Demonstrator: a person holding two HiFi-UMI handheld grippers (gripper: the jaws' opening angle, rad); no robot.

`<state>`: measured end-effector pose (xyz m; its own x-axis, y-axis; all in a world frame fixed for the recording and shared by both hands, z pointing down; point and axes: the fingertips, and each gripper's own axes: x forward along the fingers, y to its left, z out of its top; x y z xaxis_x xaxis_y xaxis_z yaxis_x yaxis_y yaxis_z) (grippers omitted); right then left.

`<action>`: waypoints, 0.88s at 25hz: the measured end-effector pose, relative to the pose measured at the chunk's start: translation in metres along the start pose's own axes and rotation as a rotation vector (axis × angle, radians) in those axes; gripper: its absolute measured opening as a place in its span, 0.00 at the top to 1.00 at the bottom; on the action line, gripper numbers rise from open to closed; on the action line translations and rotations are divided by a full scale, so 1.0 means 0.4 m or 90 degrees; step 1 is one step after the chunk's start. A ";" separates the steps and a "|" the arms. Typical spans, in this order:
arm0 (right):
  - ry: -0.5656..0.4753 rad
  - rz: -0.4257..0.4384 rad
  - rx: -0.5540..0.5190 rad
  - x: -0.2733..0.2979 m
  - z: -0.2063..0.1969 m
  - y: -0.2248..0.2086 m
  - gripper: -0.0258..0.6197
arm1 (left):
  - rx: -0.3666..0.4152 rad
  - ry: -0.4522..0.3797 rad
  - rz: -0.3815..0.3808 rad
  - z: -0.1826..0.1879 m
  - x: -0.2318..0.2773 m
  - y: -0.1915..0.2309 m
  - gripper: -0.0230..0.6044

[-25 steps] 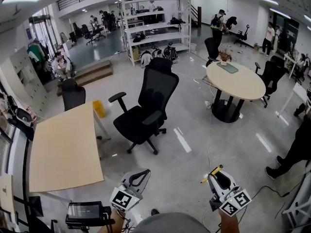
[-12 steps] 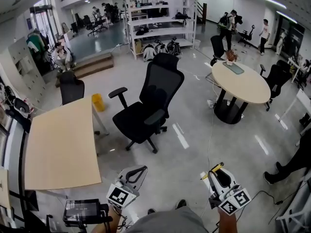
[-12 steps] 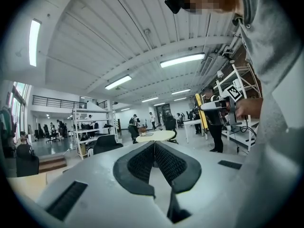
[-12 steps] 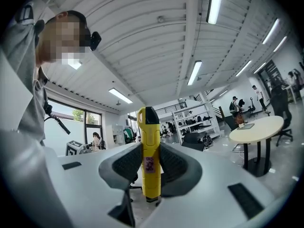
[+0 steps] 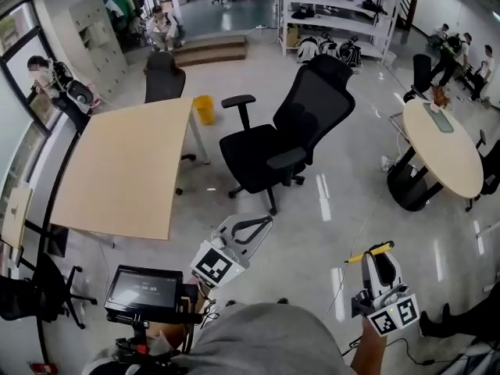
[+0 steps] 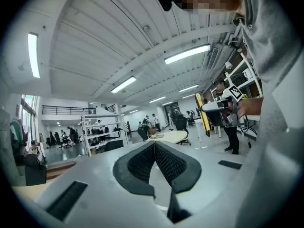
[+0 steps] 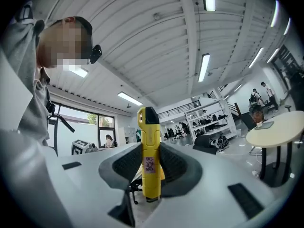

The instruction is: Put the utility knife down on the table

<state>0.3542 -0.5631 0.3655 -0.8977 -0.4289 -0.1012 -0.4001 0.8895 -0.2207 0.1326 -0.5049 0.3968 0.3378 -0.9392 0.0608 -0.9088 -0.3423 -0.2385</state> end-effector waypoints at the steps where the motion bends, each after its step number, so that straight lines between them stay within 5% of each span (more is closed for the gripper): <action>1: 0.002 0.009 -0.002 0.014 0.018 0.001 0.78 | 0.005 -0.003 0.005 0.021 0.000 0.009 0.96; 14: 0.026 0.081 0.013 0.227 0.010 -0.102 0.78 | 0.010 0.036 0.082 -0.010 0.042 0.156 0.95; 22: 0.026 0.089 0.007 0.452 0.002 -0.075 0.78 | 0.003 0.028 0.105 -0.059 0.021 0.384 0.96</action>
<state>0.2041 -0.6675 0.3533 -0.9513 -0.2942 -0.0923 -0.2689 0.9381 -0.2183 -0.0099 -0.5660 0.3834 0.1726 -0.9830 0.0621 -0.9500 -0.1828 -0.2533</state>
